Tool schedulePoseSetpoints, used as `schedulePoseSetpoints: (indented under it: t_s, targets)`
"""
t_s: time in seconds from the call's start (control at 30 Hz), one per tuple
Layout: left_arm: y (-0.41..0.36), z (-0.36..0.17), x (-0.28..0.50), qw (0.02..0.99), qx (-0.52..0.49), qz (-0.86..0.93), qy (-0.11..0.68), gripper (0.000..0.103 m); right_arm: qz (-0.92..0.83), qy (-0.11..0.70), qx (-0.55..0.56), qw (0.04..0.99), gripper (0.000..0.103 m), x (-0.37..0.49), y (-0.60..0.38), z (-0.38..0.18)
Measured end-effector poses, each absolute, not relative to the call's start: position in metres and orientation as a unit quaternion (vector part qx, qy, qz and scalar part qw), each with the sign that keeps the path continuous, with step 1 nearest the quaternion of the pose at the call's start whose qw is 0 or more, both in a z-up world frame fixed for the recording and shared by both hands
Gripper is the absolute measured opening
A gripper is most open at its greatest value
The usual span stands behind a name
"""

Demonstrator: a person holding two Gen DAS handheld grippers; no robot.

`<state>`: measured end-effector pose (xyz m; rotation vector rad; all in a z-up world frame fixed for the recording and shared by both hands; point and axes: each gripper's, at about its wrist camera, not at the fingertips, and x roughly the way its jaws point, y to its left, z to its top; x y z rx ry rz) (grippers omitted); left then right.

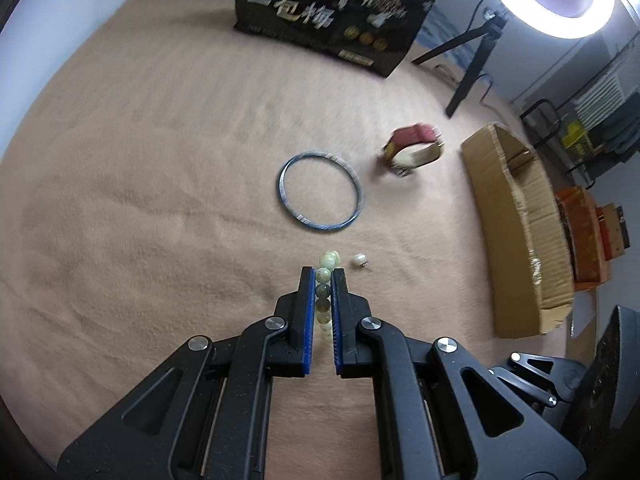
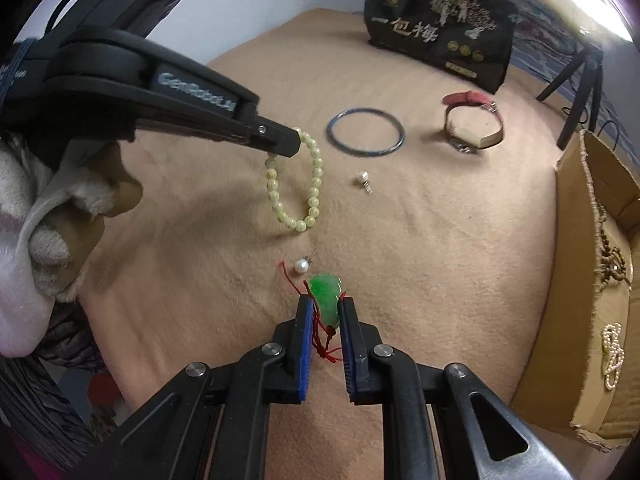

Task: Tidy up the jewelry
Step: 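Carry the bracelet with the left tool while the right tool carries the pendant to the box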

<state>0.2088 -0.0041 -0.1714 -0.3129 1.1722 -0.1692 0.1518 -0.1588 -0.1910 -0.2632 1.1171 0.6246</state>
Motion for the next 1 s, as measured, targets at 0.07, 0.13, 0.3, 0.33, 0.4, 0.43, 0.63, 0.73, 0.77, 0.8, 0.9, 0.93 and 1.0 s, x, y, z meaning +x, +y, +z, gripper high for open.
schedulePoseSetpoints:
  t_s: [0.07, 0.13, 0.3, 0.33, 0.4, 0.43, 0.63, 0.73, 0.77, 0.8, 0.9, 0.93, 1.0]
  targets:
    - [-0.006, -0.163, 0.21, 0.822, -0.152, -0.085, 0.543, 0.005, 0.289, 0.513, -0.111, 0.8, 0.011, 0.154, -0.163, -0.183]
    - [-0.005, -0.155, 0.209, 0.824, -0.163, -0.091, 0.535, 0.005, 0.287, 0.507, -0.103, 0.806, 0.011, 0.155, -0.168, -0.175]
    - [-0.005, -0.134, 0.206, 0.835, -0.169, -0.1, 0.514, 0.005, 0.28, 0.487, -0.086, 0.823, 0.011, 0.154, -0.178, -0.155]
    - [-0.006, -0.13, 0.206, 0.837, -0.169, -0.102, 0.511, 0.005, 0.278, 0.482, -0.08, 0.827, 0.011, 0.154, -0.181, -0.15]
    - [-0.007, -0.124, 0.205, 0.841, -0.17, -0.104, 0.503, 0.005, 0.276, 0.474, -0.073, 0.833, 0.011, 0.152, -0.187, -0.141]
    - [-0.009, -0.121, 0.205, 0.842, -0.173, -0.107, 0.5, 0.005, 0.274, 0.469, -0.069, 0.837, 0.011, 0.151, -0.191, -0.136]
    - [-0.02, -0.107, 0.202, 0.846, -0.178, -0.126, 0.487, 0.005, 0.255, 0.446, -0.047, 0.857, 0.011, 0.152, -0.22, -0.112]
    - [-0.033, -0.1, 0.201, 0.847, -0.174, -0.142, 0.481, 0.005, 0.236, 0.437, -0.043, 0.867, 0.011, 0.156, -0.236, -0.102]
    - [-0.038, -0.098, 0.201, 0.848, -0.171, -0.147, 0.479, 0.005, 0.228, 0.434, -0.038, 0.871, 0.011, 0.158, -0.244, -0.099]
    - [-0.043, -0.096, 0.2, 0.848, -0.17, -0.151, 0.478, 0.005, 0.223, 0.432, -0.033, 0.873, 0.011, 0.159, -0.25, -0.097]
    - [-0.061, -0.089, 0.199, 0.847, -0.167, -0.17, 0.476, 0.005, 0.202, 0.426, -0.014, 0.882, 0.011, 0.166, -0.272, -0.088]
    - [-0.068, -0.087, 0.198, 0.846, -0.166, -0.177, 0.475, 0.005, 0.195, 0.423, -0.009, 0.885, 0.011, 0.168, -0.279, -0.085]
    - [-0.081, -0.084, 0.198, 0.845, -0.163, -0.189, 0.473, 0.005, 0.181, 0.418, 0.0, 0.89, 0.011, 0.17, -0.294, -0.079]
